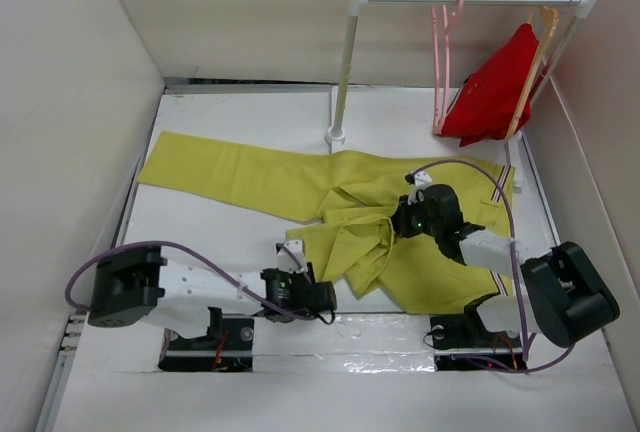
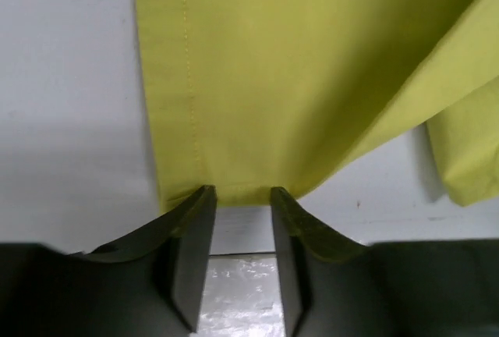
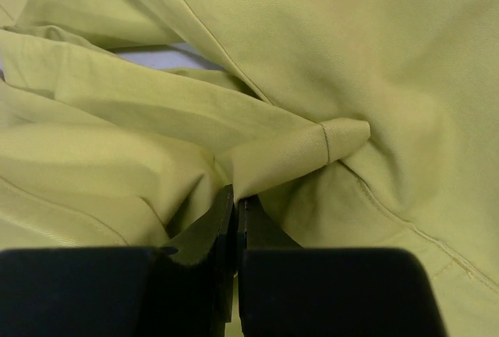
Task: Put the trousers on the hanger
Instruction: Flatten out the trousers at the center of the board.
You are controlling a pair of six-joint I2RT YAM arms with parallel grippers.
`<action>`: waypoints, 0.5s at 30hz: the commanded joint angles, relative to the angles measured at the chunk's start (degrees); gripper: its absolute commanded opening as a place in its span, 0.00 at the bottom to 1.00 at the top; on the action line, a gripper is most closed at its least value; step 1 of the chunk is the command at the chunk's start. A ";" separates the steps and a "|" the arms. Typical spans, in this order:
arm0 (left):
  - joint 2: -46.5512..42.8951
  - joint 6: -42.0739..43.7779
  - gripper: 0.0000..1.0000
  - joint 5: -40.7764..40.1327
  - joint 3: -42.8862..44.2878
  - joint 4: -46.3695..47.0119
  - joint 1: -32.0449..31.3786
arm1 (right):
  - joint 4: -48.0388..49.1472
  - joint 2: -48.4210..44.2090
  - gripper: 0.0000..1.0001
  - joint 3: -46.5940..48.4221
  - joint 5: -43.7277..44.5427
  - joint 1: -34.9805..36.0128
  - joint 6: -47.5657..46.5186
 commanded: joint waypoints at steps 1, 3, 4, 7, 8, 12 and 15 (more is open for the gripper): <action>5.91 -27.87 0.38 -2.53 5.38 -18.97 -6.08 | 5.05 0.93 0.03 -0.39 -2.25 -1.02 -1.26; 8.82 -31.65 0.52 -2.26 8.72 -21.63 -8.98 | 6.37 1.46 0.03 -0.92 -2.86 -1.03 -0.82; 10.74 -33.93 0.55 -2.35 9.60 -22.51 -9.87 | 7.08 1.81 0.03 -0.92 -3.30 -1.03 -0.91; 9.81 -37.29 0.63 -3.92 9.71 -20.07 -11.46 | 6.65 1.72 0.02 -0.92 -4.36 -1.03 -1.35; 8.58 -37.90 0.64 -4.10 7.70 -18.93 -11.46 | 6.64 1.20 0.02 -1.18 -3.84 -1.03 -1.35; -2.65 -42.99 0.65 -3.58 -2.06 -9.89 -11.46 | 4.98 -0.56 0.02 -0.92 -4.01 -1.03 -2.75; -7.85 -48.09 0.65 -3.75 -7.60 -8.55 -11.46 | 4.36 -2.06 0.02 -1.36 -3.66 -1.03 -2.49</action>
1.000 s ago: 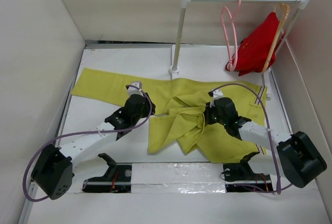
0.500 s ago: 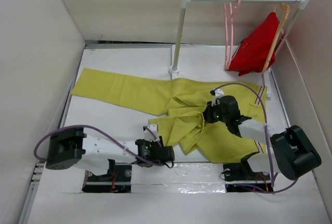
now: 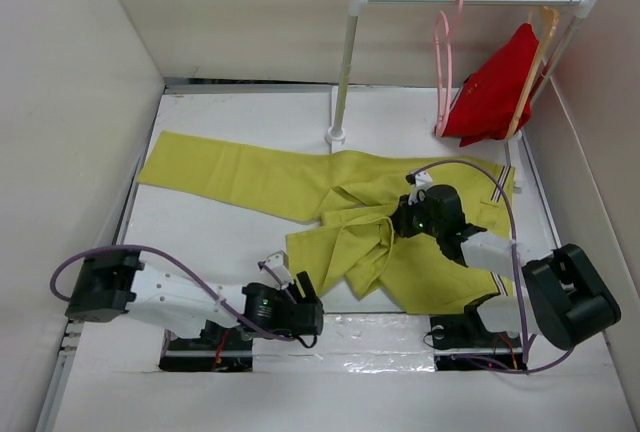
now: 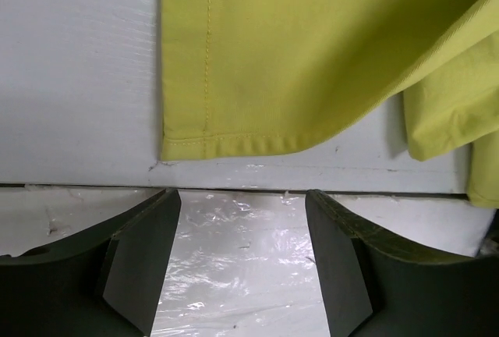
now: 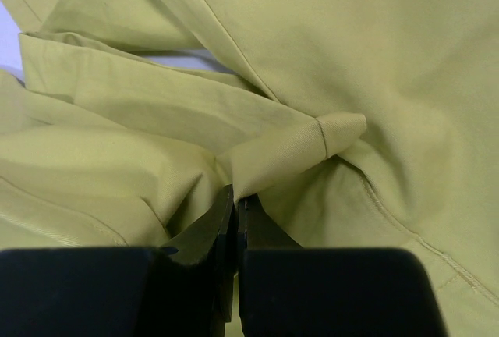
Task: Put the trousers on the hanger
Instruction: Flatten out the trousers at the center of the board.
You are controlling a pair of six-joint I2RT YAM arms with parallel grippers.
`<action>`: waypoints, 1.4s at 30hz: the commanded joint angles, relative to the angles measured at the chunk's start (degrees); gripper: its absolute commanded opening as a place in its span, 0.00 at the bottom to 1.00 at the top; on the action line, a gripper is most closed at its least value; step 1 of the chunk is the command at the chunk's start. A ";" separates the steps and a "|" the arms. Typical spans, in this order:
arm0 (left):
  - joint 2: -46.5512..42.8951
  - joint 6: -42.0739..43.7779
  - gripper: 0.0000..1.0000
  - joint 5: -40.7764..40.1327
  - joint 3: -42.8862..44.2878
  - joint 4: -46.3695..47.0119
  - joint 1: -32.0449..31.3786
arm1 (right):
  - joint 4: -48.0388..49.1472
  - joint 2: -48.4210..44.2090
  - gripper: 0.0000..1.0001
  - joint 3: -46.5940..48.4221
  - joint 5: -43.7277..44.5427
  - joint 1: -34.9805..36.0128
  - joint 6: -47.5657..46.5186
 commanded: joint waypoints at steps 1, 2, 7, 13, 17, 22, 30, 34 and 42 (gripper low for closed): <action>-3.56 -25.57 0.65 -3.91 -5.60 -3.07 -0.35 | 1.47 -2.08 0.02 -0.35 -0.23 -0.39 -1.42; -4.00 -25.75 0.65 -4.17 -6.65 -2.45 -0.35 | 1.12 -2.34 0.02 -0.01 -0.31 0.13 -1.59; -2.17 -28.21 0.59 -3.91 -7.19 -1.74 -0.35 | 1.38 -4.10 0.02 -0.44 -0.14 0.75 -0.98; -0.58 -33.74 0.53 -5.74 -8.42 -4.29 -0.35 | 0.51 -3.84 0.02 0.44 -0.14 2.68 -1.24; 2.31 -35.32 0.51 -8.13 -7.64 -4.46 -0.35 | -0.28 -3.40 0.02 0.79 -0.84 2.68 -2.03; 8.11 -36.12 0.48 -8.57 -4.38 -8.06 -0.35 | -1.52 -3.75 0.02 1.05 -1.54 1.63 -2.56; 5.67 -37.09 0.26 -12.08 -5.16 -9.13 -0.35 | -9.24 -8.04 0.20 0.27 1.44 -0.12 -3.79; 3.21 -36.82 0.23 -11.73 -7.10 -6.57 -0.35 | -13.36 -13.23 0.45 0.69 1.09 -0.13 -3.97; 3.12 -36.29 0.44 -19.55 5.71 -24.04 -0.35 | -16.55 -24.23 0.58 8.69 4.08 14.35 -13.52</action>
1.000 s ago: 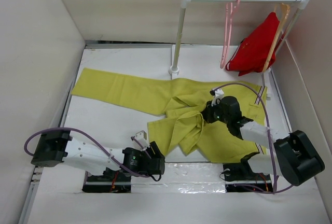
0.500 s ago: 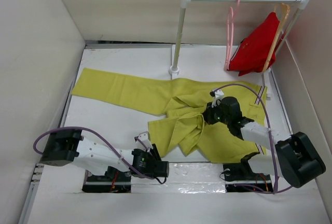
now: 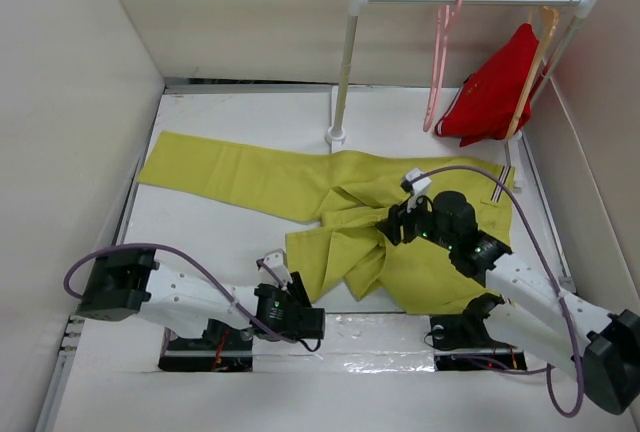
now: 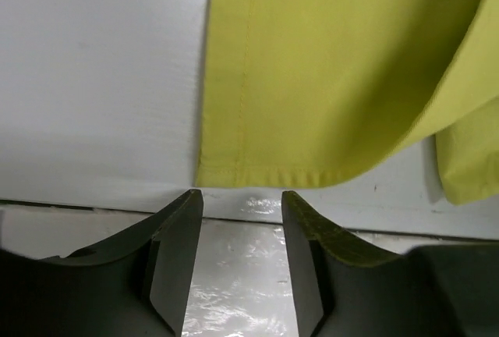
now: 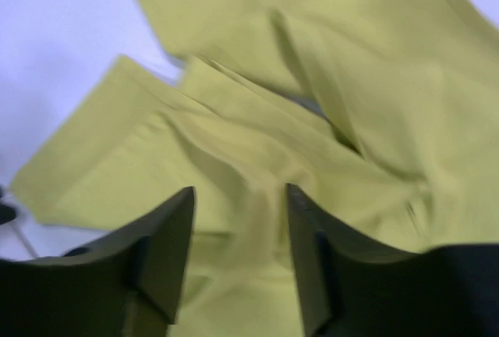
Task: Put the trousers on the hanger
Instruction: Flatten out the trousers at the center of the board.
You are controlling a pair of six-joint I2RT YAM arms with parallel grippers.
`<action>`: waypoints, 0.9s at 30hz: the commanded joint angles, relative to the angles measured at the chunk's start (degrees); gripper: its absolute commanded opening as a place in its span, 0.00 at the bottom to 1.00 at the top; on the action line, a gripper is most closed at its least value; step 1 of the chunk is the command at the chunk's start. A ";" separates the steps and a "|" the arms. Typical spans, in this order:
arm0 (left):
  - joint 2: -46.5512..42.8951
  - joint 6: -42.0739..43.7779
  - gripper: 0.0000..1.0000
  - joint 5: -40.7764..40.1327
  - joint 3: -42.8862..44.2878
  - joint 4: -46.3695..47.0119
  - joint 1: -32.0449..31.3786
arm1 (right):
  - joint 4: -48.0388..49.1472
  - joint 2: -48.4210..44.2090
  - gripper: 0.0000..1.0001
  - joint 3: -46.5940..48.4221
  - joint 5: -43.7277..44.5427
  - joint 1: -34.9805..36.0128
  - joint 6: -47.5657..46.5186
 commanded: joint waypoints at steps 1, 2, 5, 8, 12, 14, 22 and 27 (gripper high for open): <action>-1.67 -34.15 0.45 -15.33 5.20 -20.99 0.61 | 1.39 -0.10 0.52 6.57 0.13 7.02 -7.23; -3.16 -34.33 0.46 -16.91 5.73 -22.15 0.61 | 1.93 3.04 0.41 8.24 -0.31 10.87 -7.67; -12.55 -33.28 0.47 -20.42 4.25 -22.34 0.61 | 5.08 11.64 0.00 10.71 -3.30 19.82 -8.90; -24.07 -33.28 0.46 -23.24 -0.57 -22.43 0.61 | 13.32 18.69 0.00 11.50 -4.71 26.53 -9.26; -35.07 -30.82 0.42 -26.58 -0.77 -25.06 0.61 | 20.55 32.38 0.31 13.70 -5.51 33.13 -8.65; -36.92 -27.59 0.41 -28.51 1.24 -26.47 0.61 | 23.44 35.75 0.40 14.76 -5.50 34.19 -8.55; -34.81 -23.34 0.40 -32.04 4.34 -26.39 2.98 | 22.51 42.00 0.57 15.37 4.76 37.71 -11.18; -37.19 -23.61 0.40 -31.87 2.49 -26.38 2.98 | 18.46 43.58 0.57 15.29 13.64 39.47 -13.74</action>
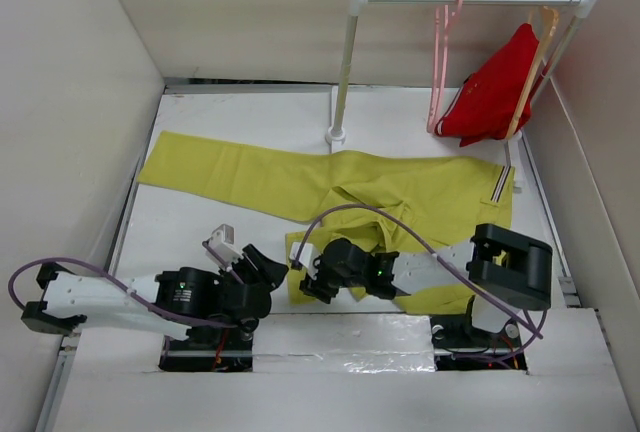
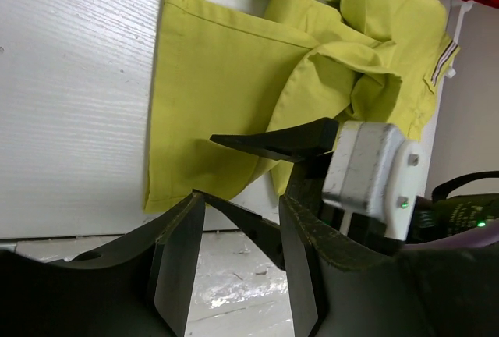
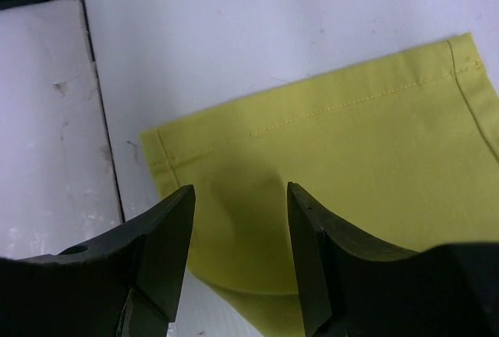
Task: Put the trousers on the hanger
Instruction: Flatten out the trousers at the center of the board.
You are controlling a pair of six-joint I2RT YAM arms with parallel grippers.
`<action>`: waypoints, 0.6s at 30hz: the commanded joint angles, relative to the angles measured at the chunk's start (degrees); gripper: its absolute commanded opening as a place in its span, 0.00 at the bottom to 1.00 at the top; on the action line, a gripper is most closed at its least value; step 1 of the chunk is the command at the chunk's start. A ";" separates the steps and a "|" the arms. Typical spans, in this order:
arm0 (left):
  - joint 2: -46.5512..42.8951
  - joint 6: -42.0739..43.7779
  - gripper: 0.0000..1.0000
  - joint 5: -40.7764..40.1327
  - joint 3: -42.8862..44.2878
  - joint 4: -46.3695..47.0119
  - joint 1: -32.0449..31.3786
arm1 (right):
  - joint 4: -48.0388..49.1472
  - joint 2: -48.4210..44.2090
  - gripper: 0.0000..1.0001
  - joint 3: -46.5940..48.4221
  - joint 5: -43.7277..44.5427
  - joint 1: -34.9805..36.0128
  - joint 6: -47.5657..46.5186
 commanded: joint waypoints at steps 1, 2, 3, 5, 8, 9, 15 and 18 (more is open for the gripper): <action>-1.28 -28.42 0.40 -20.65 -0.26 -11.39 0.34 | 0.16 0.72 0.57 1.39 7.45 1.59 -2.77; -1.28 -28.77 0.40 -20.48 -0.62 -11.39 0.34 | 0.25 0.72 0.56 1.21 8.06 2.12 -2.59; -1.37 -28.86 0.40 -20.47 -0.79 -11.48 0.34 | 0.16 1.16 0.55 1.12 9.81 3.34 -2.24; -1.46 -28.25 0.40 -20.82 -0.62 -11.39 0.34 | -1.77 2.30 0.54 2.34 12.10 4.84 -1.10; -1.72 -29.12 0.40 -21.35 -1.23 -11.39 0.34 | -5.62 5.72 0.50 4.89 21.22 8.27 1.70; -1.72 -29.04 0.39 -21.53 -1.15 -11.48 0.34 | -6.60 6.69 0.46 5.51 27.25 8.80 3.11; -1.46 -30.53 0.39 -20.57 -2.55 -11.39 0.34 | -11.44 12.06 0.09 9.56 36.64 9.33 14.54; -0.84 -30.70 0.39 -19.34 -3.16 -11.48 0.34 | -7.15 10.14 0.00 8.69 31.56 8.19 14.46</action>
